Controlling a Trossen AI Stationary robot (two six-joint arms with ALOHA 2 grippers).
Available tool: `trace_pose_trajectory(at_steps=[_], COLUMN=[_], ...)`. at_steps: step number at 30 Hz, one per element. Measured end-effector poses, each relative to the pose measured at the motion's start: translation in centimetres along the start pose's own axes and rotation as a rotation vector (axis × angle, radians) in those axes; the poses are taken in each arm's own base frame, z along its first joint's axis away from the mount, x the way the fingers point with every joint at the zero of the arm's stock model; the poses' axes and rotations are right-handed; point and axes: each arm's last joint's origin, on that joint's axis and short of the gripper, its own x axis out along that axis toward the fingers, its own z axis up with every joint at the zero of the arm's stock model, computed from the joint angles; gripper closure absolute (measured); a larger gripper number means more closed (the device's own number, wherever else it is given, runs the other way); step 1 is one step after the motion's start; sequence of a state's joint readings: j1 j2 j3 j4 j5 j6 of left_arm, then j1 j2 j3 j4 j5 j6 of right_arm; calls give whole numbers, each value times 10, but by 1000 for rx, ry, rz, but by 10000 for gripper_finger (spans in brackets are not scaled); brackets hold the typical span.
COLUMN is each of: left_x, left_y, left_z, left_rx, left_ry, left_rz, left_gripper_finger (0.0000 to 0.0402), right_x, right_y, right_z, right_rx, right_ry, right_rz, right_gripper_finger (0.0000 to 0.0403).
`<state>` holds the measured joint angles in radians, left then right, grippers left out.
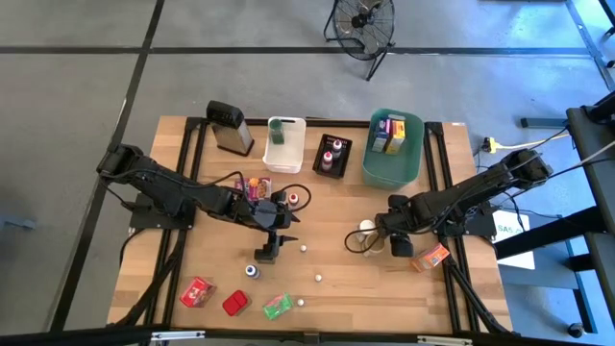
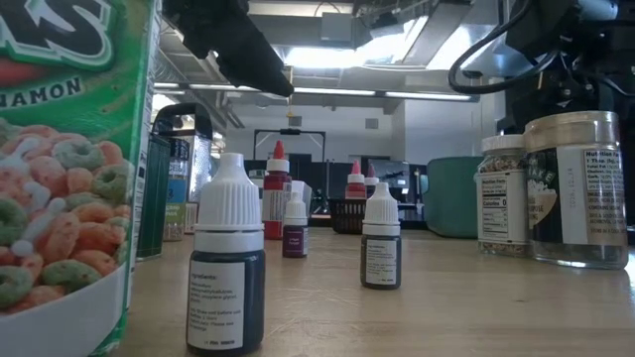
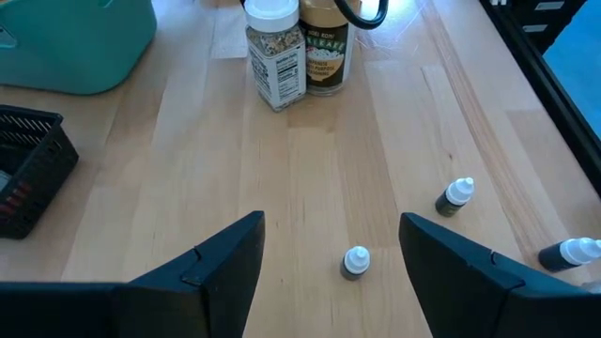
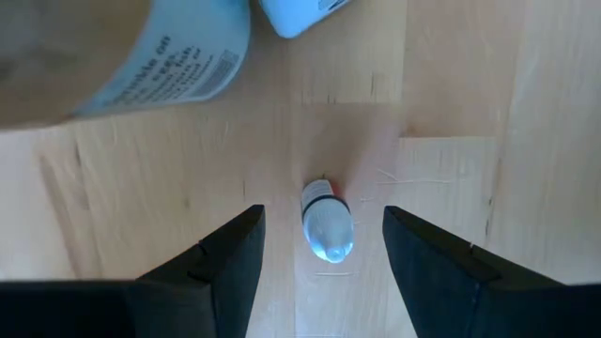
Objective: Pick & Place Kitchen Items
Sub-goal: Put the small red food coloring bottle into the black bin
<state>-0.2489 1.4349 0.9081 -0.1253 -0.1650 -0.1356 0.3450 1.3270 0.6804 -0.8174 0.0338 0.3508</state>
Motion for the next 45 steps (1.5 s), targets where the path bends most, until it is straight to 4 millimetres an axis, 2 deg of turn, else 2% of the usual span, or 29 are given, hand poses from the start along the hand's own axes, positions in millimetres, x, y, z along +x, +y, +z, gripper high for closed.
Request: trace_pose_trajectory(at_steps=[34, 45], left_x=[0, 0], left_y=[0, 0], left_z=[0, 0], left_rx=[-6, -9], left_ry=[-1, -1], left_rz=[2, 2], left_gripper_finger=[159, 159], right_x=[0, 10], right_y=[0, 1], right_z=[1, 4], right_rx=[-1, -21], right_ry=[-10, 16], right_rz=[-12, -37], right_gripper_finger=[194, 194])
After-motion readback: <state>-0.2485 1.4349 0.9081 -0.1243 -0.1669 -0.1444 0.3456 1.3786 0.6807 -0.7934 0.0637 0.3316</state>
